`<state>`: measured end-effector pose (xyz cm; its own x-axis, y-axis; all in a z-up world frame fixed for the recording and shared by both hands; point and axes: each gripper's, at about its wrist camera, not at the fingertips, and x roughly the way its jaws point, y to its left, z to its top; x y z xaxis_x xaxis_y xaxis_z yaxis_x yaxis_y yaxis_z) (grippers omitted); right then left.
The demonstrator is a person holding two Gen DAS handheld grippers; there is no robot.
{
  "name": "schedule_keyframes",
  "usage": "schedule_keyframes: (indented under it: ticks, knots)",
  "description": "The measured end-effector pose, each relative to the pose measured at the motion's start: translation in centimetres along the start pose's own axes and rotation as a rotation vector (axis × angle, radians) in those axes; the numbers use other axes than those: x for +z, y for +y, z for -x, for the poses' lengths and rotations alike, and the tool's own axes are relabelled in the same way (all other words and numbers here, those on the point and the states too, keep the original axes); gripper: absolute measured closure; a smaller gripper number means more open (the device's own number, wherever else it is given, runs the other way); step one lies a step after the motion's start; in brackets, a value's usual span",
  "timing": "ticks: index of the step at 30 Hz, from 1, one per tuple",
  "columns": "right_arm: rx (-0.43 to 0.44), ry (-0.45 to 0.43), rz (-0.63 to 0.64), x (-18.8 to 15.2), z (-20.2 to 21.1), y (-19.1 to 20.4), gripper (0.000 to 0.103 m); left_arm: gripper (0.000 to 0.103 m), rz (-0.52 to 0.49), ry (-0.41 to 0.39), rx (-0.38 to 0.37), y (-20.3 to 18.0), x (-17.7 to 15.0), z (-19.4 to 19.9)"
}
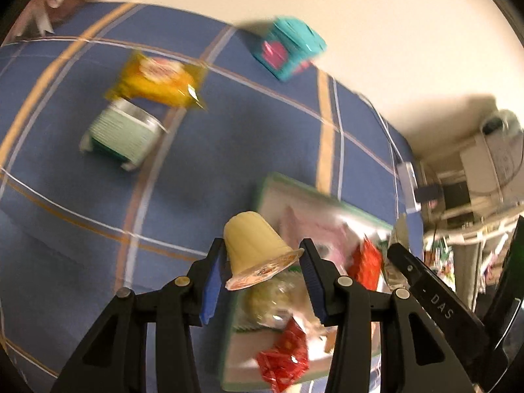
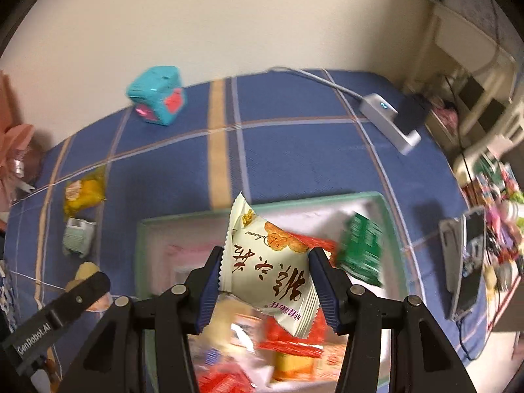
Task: Organize snacks
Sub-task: 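Carry jelly cup with left tool while right tool carries pastry pack over tray, then open left tool to drop jelly cup while right tool releases pastry pack in tray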
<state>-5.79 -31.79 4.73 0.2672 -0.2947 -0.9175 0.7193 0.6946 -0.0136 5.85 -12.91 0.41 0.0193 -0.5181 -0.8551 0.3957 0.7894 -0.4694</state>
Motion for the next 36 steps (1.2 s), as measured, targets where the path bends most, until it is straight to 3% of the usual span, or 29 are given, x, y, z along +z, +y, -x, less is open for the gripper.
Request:
schedule_keyframes:
  ticks: [8, 12, 15, 19, 24, 28, 36]
  knots:
    - [-0.001, 0.066, -0.041, -0.8, -1.4, -2.2, 0.045, 0.055, -0.072, 0.084, 0.034, -2.5, -1.4, -2.7]
    - [-0.014, 0.069, -0.016, -0.6, -1.6, -1.6, 0.041, 0.042, -0.072, 0.101, 0.029, -2.6, -1.7, -3.0]
    - [-0.02, 0.068, -0.012, -0.6, -1.6, -1.3, 0.04, 0.042, -0.053, 0.092, 0.024, -2.1, -1.4, -3.0]
    - [-0.019, 0.06, 0.011, -0.4, -1.3, 0.0, 0.04, 0.04, -0.006, 0.046, 0.048, 0.2, -0.4, -1.6]
    - [0.002, 0.037, 0.047, -0.3, -0.8, 2.7, 0.04, 0.038, 0.094, -0.027, 0.143, 4.8, 1.1, 0.1]
    - [0.027, 0.03, 0.104, -0.6, -0.8, 6.0, 0.04, 0.037, 0.172, -0.073, 0.228, 8.7, 1.8, 1.6]
    - [0.093, 0.032, 0.218, -2.1, -1.0, 13.3, 0.04, 0.03, 0.227, -0.136, 0.345, 13.6, 2.5, 4.4]
